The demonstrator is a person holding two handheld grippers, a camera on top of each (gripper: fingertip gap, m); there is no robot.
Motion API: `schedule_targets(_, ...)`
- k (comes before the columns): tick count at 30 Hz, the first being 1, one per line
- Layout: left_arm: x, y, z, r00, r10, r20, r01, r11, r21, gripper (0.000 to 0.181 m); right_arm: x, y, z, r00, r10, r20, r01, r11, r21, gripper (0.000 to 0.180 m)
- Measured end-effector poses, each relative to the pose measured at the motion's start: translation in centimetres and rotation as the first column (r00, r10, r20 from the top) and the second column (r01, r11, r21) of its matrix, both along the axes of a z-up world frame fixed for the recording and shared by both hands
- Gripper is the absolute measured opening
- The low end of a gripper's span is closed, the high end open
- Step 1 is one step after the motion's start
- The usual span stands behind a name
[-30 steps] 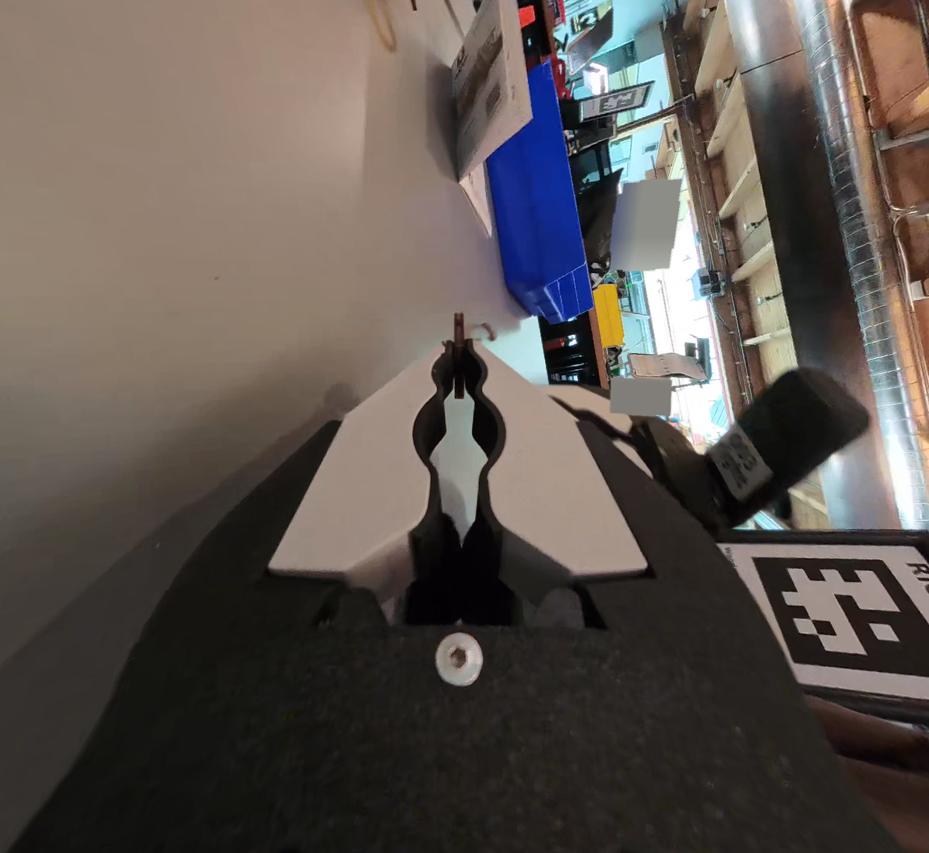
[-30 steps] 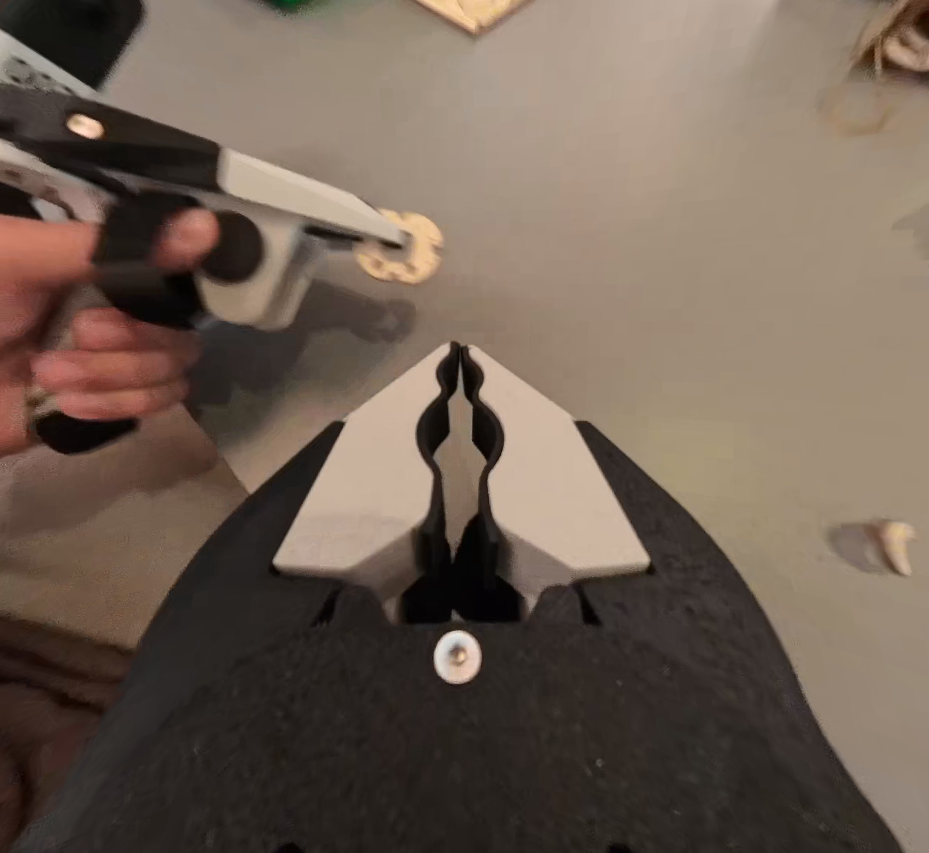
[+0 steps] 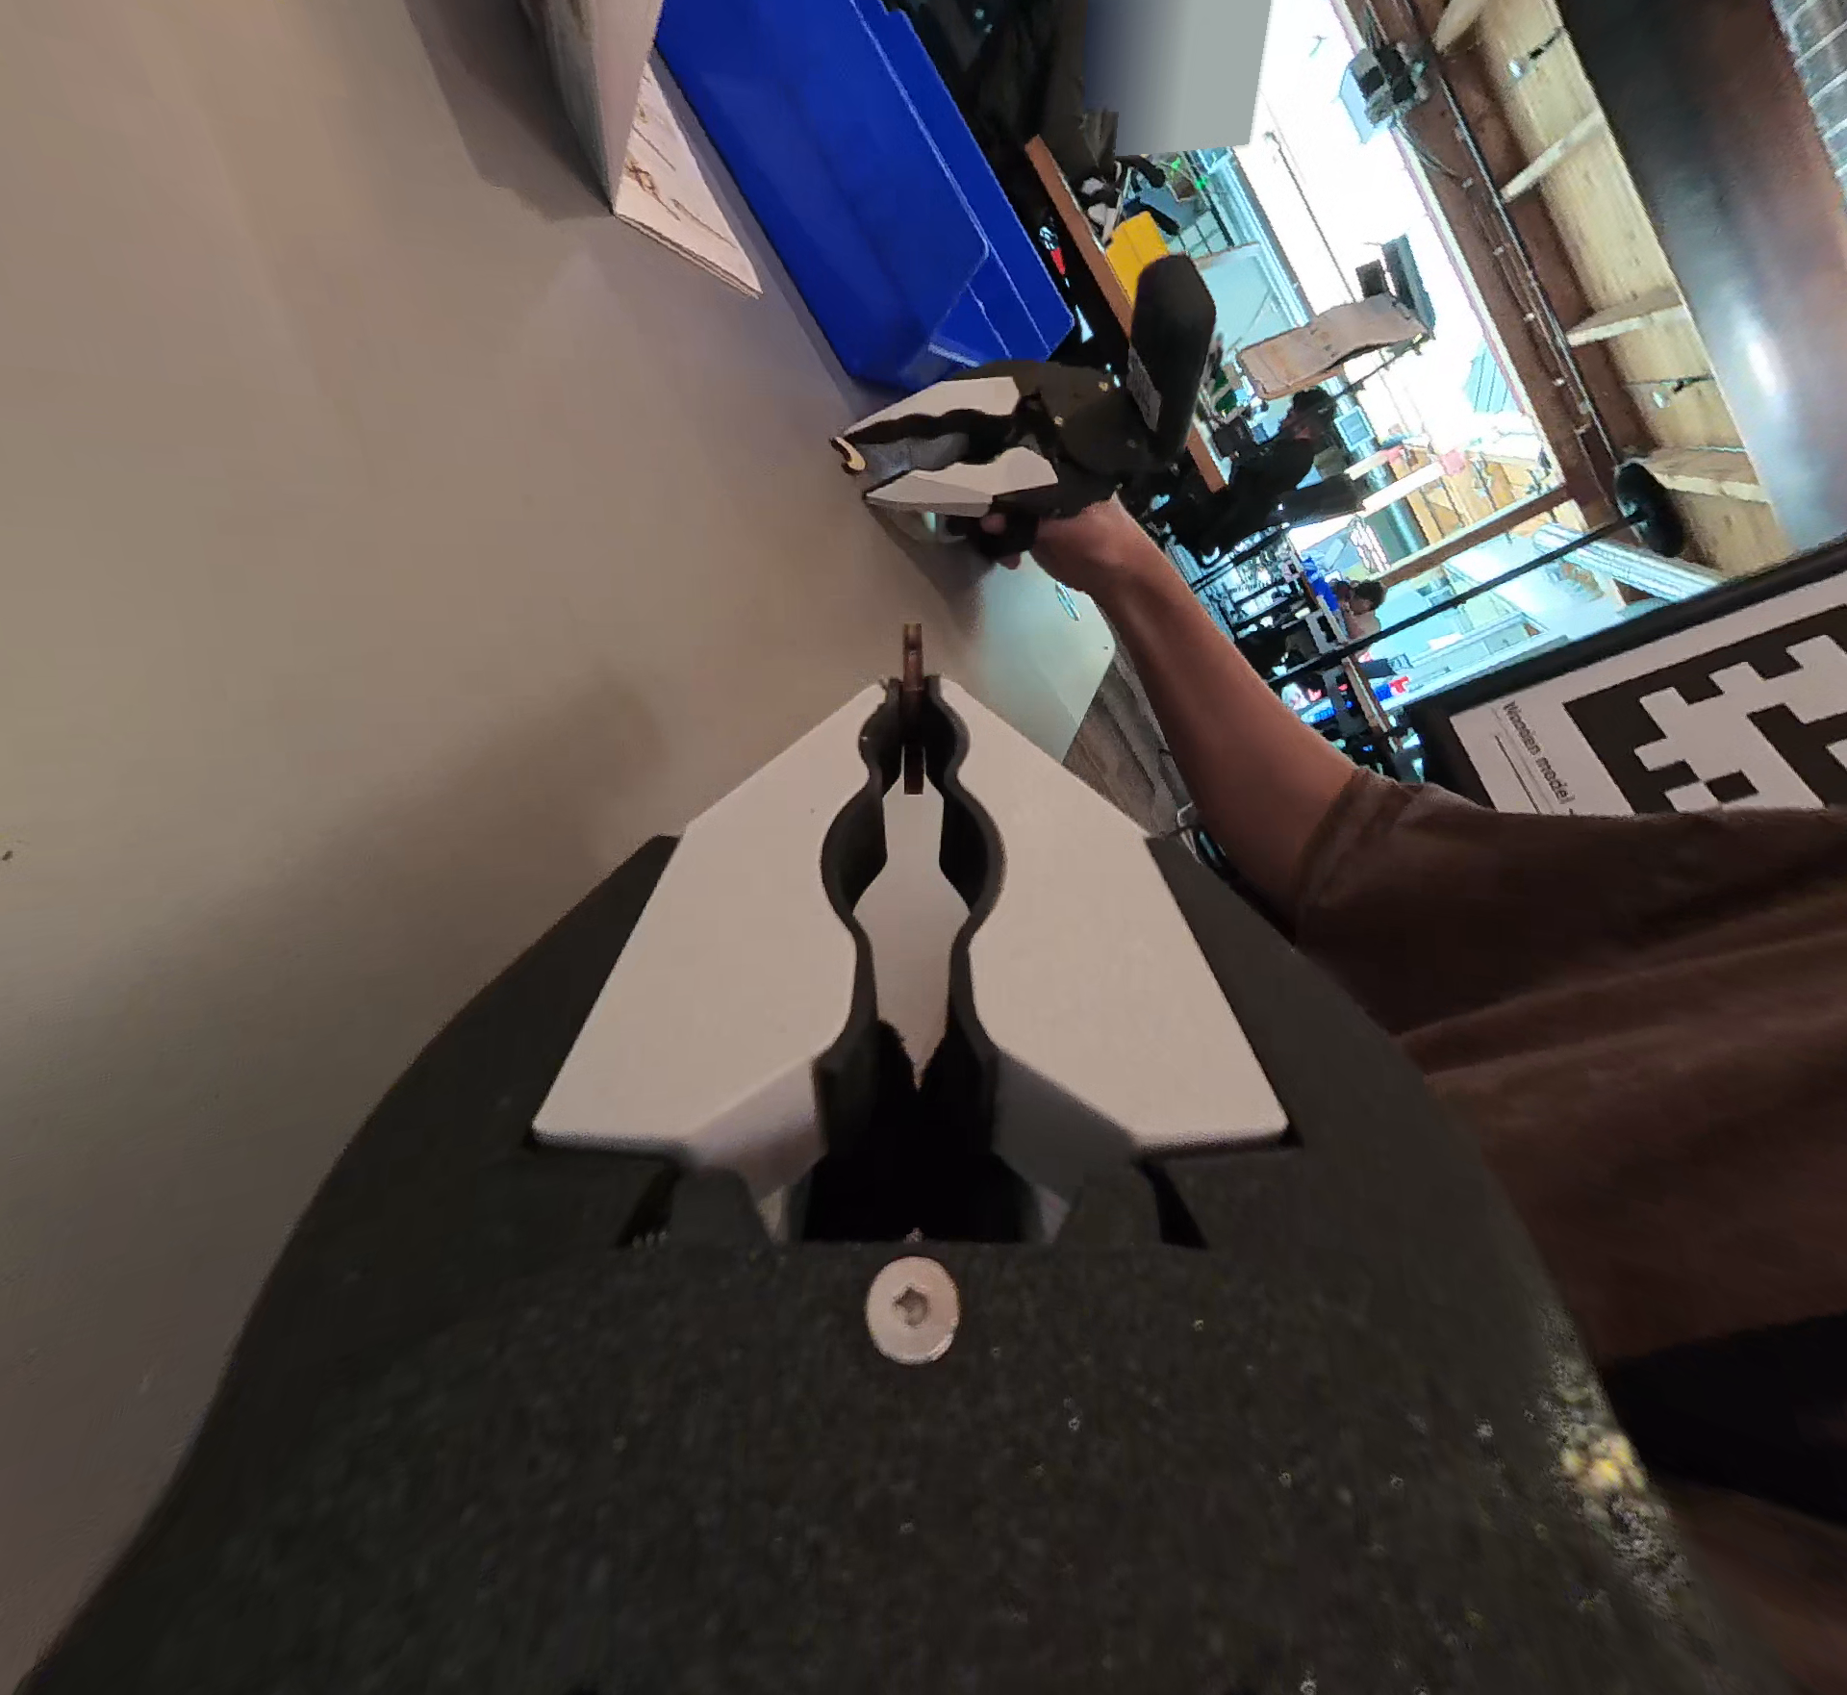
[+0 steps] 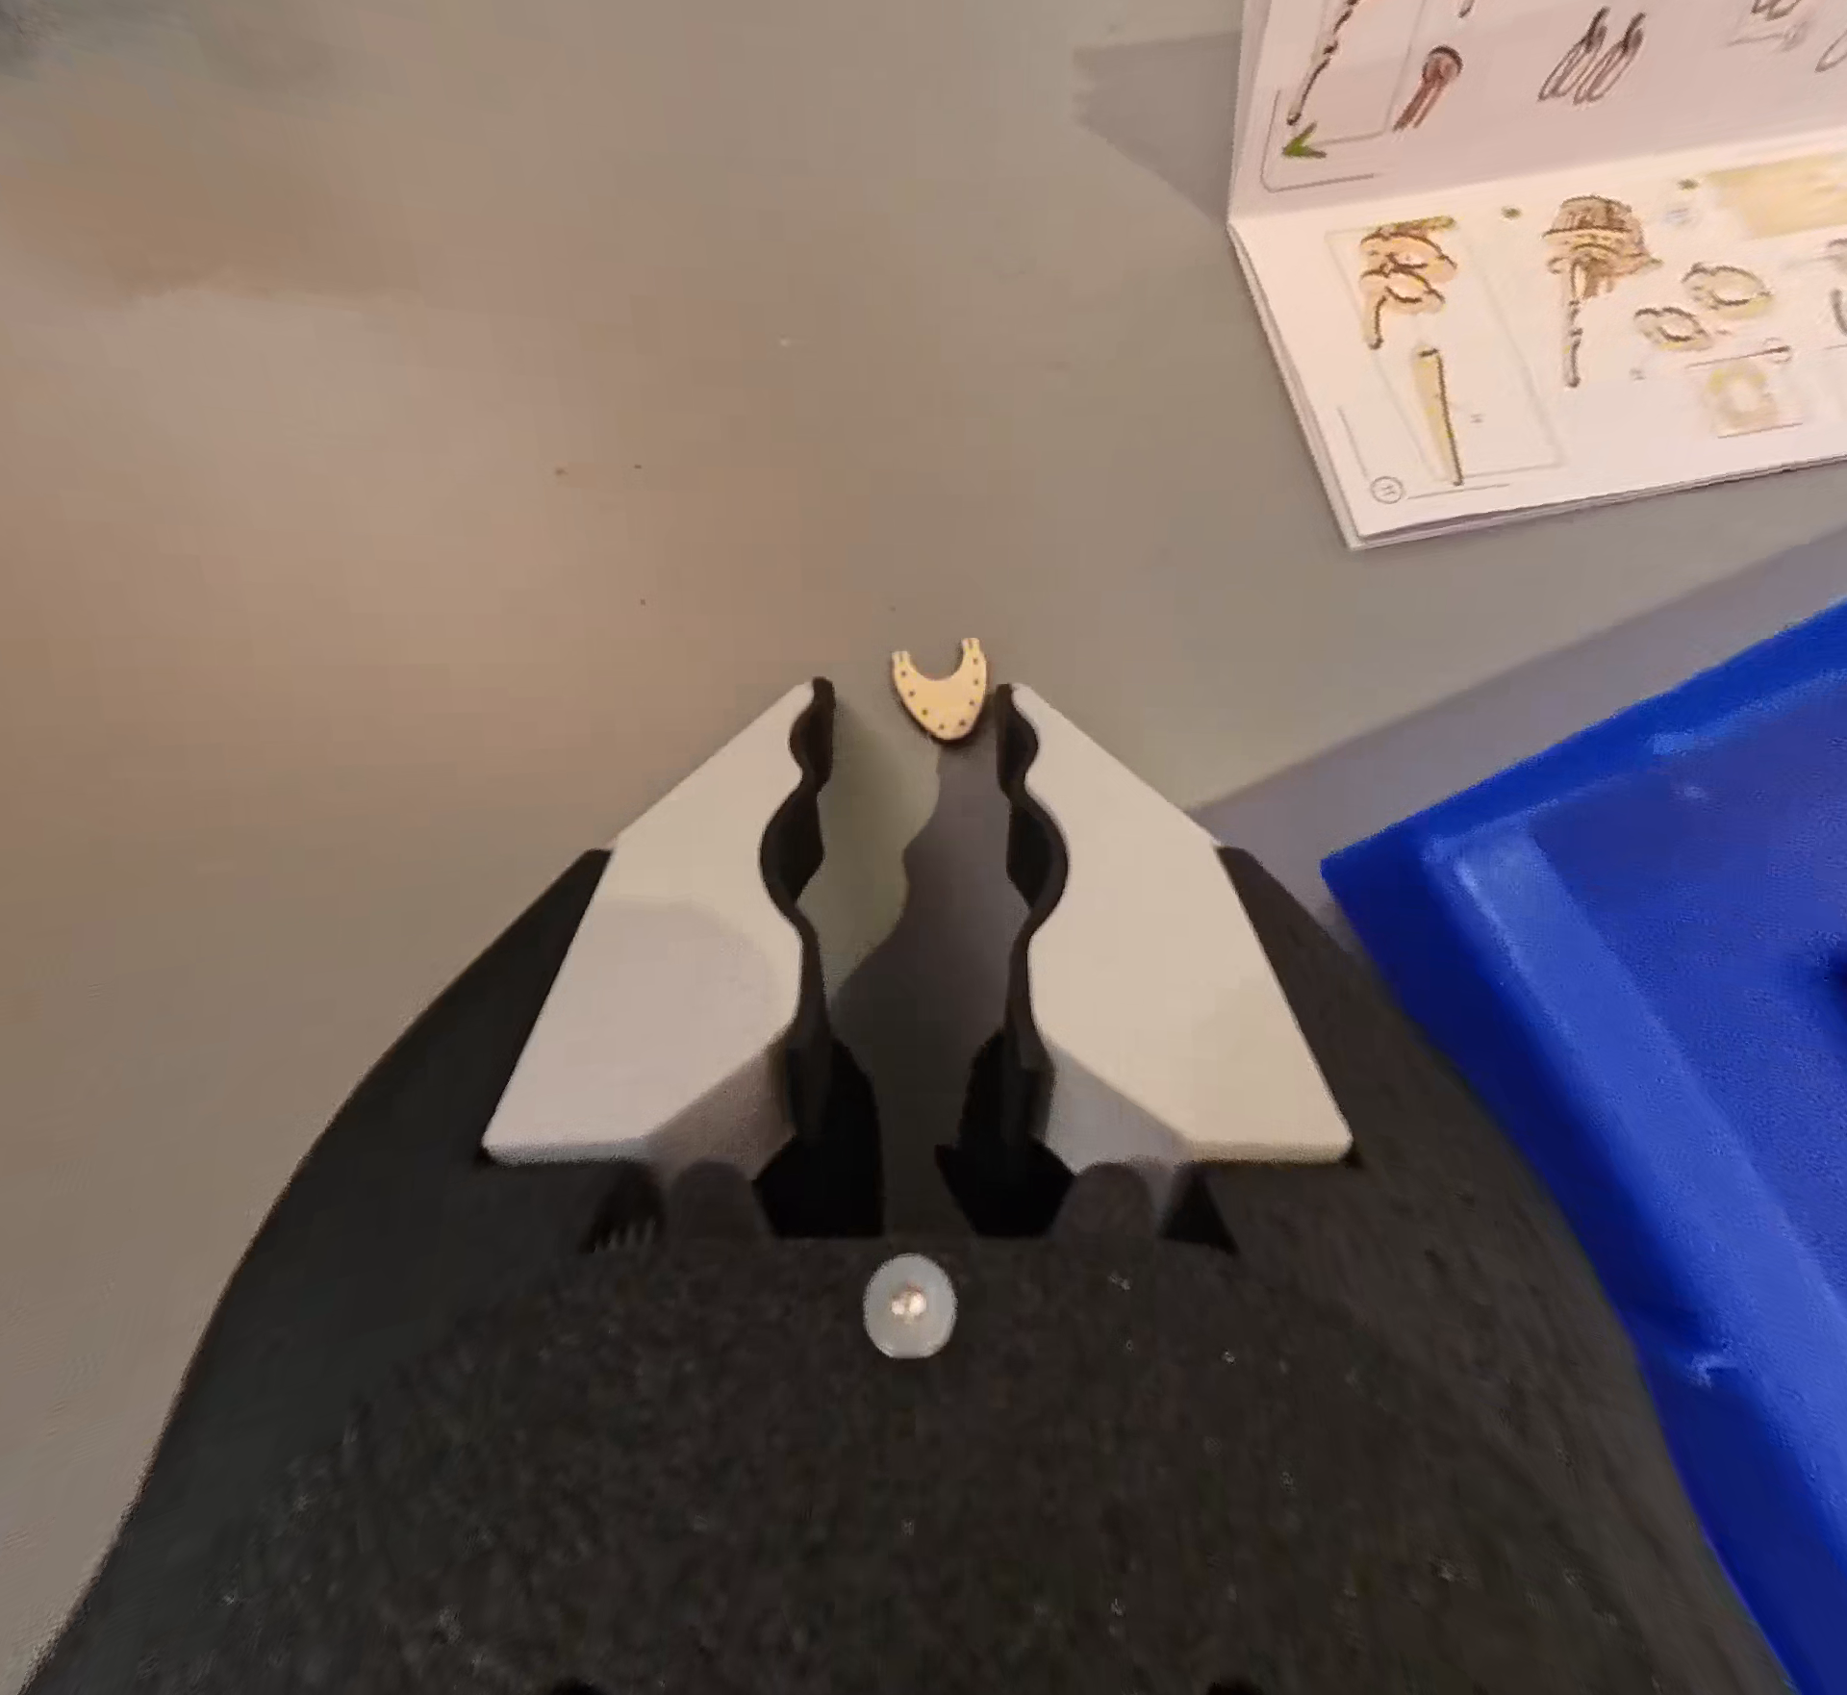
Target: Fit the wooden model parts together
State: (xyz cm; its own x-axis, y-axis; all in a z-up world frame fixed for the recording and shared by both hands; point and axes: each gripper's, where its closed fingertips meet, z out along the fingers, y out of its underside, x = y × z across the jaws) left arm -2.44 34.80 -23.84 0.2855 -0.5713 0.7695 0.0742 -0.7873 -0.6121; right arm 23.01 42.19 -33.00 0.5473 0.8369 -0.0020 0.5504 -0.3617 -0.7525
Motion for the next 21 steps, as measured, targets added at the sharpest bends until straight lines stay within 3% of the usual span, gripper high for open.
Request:
schedule_targets(6,1.6,-0.3,-0.3,0.997,-0.082,-0.008,0.082,0.996,0.025,0.001,0.0,0.1,0.0,0.999,0.033,-0.001,-0.033,0.999,-0.002,0.017)
schedule_targets(12,2.5,2.6,-1.8,0.982,-0.064,-0.176,0.096,0.98,0.176,0.001,-1.4,-0.1,0.3,1.0,-0.021,-0.011,0.021,1.0,-0.006,0.014)
schedule_targets(17,3.7,6.3,-0.6,0.983,0.039,-0.18,0.015,0.957,0.29,0.001,-10.5,-2.8,4.6,0.986,0.016,-0.165,-0.042,0.987,-0.153,0.014)
schedule_targets(21,3.7,6.7,0.2,0.984,0.127,-0.123,-0.087,0.953,0.292,0.001,-18.3,-3.8,7.9,0.967,-0.107,-0.232,0.066,0.982,-0.18,0.012)
